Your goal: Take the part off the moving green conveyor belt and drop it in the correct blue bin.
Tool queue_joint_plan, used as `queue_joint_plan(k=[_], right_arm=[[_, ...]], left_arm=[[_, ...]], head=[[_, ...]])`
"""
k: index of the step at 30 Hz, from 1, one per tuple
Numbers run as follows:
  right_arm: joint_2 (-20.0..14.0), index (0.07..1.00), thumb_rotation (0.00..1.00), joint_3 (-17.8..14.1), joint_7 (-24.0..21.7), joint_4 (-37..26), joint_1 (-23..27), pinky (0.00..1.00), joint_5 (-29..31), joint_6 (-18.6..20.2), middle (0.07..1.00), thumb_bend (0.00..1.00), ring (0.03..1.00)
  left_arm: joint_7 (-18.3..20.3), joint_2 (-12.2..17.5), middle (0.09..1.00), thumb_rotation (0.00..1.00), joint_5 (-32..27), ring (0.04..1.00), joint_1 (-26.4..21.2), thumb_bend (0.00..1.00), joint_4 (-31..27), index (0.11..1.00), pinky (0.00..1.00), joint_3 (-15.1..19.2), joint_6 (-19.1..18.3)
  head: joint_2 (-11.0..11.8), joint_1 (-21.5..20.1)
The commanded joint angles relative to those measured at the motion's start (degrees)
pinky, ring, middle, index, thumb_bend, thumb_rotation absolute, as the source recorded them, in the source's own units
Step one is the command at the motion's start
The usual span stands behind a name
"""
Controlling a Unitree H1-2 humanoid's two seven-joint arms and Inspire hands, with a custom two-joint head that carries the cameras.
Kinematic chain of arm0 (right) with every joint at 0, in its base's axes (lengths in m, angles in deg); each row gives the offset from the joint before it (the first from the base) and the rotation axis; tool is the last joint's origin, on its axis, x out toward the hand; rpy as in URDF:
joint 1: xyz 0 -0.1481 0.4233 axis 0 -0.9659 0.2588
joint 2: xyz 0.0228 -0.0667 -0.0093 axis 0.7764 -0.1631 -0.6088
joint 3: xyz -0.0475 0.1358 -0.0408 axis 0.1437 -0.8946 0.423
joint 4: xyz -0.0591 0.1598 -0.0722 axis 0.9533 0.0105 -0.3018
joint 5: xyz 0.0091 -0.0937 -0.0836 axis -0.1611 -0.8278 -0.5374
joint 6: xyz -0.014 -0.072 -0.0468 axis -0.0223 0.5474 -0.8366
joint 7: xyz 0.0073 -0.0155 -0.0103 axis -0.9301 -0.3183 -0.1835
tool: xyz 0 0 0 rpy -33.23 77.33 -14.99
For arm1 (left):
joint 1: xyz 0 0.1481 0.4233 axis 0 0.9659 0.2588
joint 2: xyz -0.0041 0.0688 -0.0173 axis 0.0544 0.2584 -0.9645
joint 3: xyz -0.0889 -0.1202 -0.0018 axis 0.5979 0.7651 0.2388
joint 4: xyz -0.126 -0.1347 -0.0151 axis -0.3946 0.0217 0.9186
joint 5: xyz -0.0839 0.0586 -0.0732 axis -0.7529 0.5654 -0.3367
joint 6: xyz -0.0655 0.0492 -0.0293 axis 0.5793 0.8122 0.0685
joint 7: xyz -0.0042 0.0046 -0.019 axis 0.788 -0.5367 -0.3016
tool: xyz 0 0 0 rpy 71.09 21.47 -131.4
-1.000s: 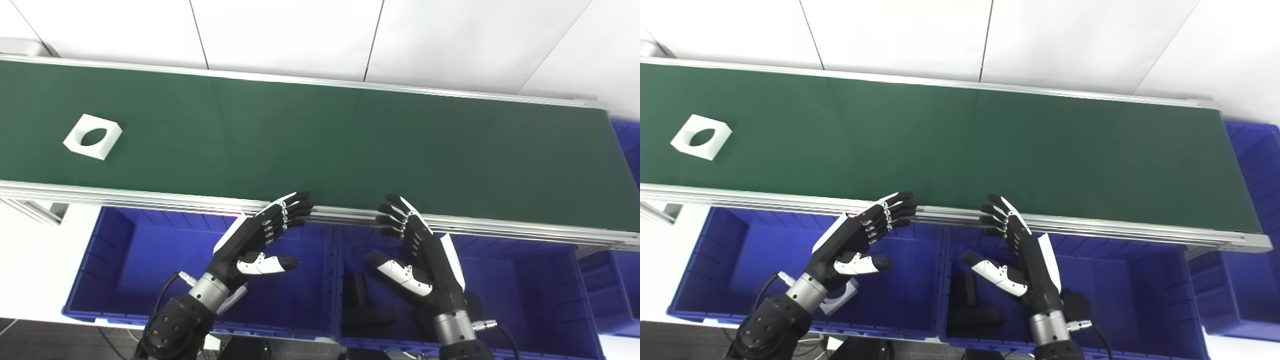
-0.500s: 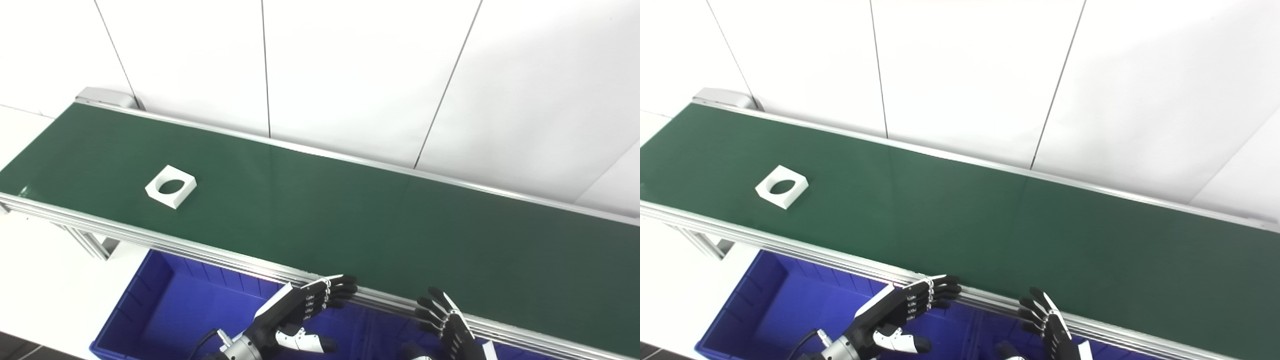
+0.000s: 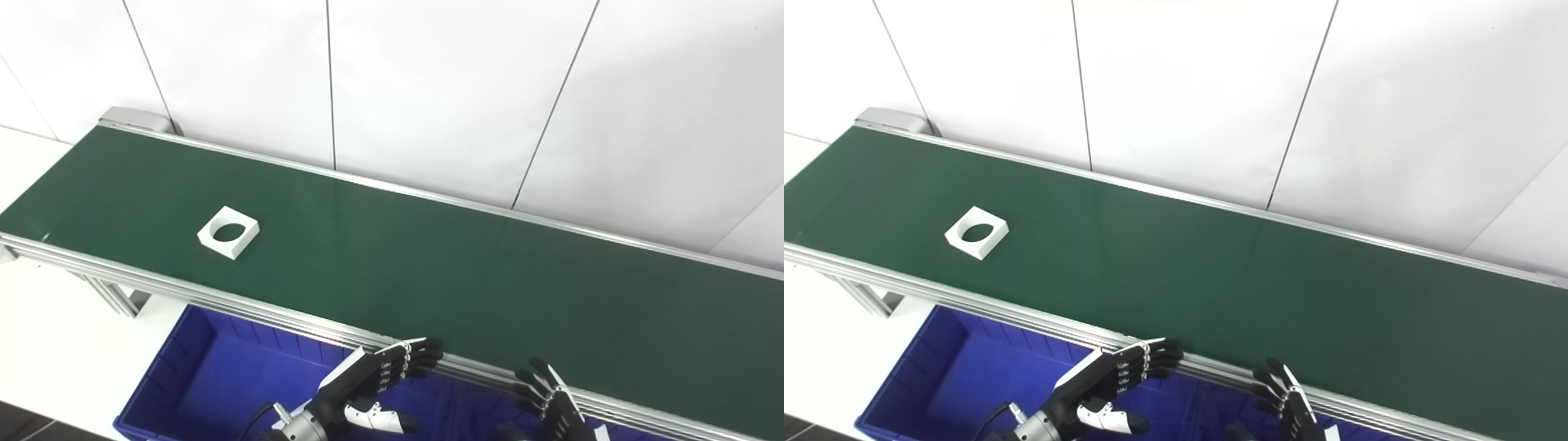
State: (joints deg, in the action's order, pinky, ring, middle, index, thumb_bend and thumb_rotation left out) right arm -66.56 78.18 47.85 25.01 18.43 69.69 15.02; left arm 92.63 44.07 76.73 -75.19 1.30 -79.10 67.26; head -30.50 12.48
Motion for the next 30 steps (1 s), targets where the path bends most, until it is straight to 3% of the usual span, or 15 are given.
queue_joint_plan(k=[1, 8, 14, 18, 24, 30], right_arm=[[0.4, 0.899, 0.46, -0.1, 0.1, -1.3, 0.3, 0.73, 0.2, -3.0, 0.827, 0.59, 0.783], [0.5, 0.897, 0.47, 0.0, 0.2, -1.6, 0.1, 0.72, -0.2, -3.0, 0.822, 0.60, 0.779], [0.5, 0.893, 0.44, -0.2, 0.1, -1.6, 0.1, 0.72, 0.3, -3.2, 0.822, 0.58, 0.779], [0.4, 0.893, 0.44, -0.2, 0.0, -1.5, 0.2, 0.72, 0.3, -3.1, 0.827, 0.57, 0.779], [0.3, 0.895, 0.45, -0.3, 0.0, -1.4, 0.5, 0.72, 0.3, -2.8, 0.824, 0.57, 0.777], [0.5, 0.896, 0.46, -0.3, 0.1, -1.1, 0.8, 0.72, 0.2, -2.7, 0.824, 0.58, 0.777]], left_arm=[[0.2, -0.1, 0.870, 0.42, 0.0, 0.886, -0.6, 1.00, -1.1, 0.870, 0.86, -0.1, 2.4], [1.1, 1.3, 0.870, 0.42, 0.1, 0.885, -0.4, 1.00, -4.0, 0.872, 0.86, -0.5, 0.9], [3.3, 4.7, 0.852, 0.35, -1.5, 0.855, 0.0, 1.00, -13.9, 0.851, 0.84, -1.2, -5.7], [3.0, 6.1, 0.851, 0.32, -2.6, 0.849, -0.1, 1.00, -20.2, 0.852, 0.83, -0.6, -8.2], [1.9, 8.0, 0.870, 0.30, -3.8, 0.852, -2.4, 1.00, -26.5, 0.864, 0.84, 2.7, -10.7], [0.1, 8.9, 0.875, 0.28, -3.3, 0.871, -5.9, 0.99, -27.8, 0.872, 0.88, 7.0, -12.1]], head=[[-0.1, 0.0], [0.2, 0.1], [0.2, 0.5], [0.2, 0.7], [0.3, 1.1], [0.6, 1.5]])
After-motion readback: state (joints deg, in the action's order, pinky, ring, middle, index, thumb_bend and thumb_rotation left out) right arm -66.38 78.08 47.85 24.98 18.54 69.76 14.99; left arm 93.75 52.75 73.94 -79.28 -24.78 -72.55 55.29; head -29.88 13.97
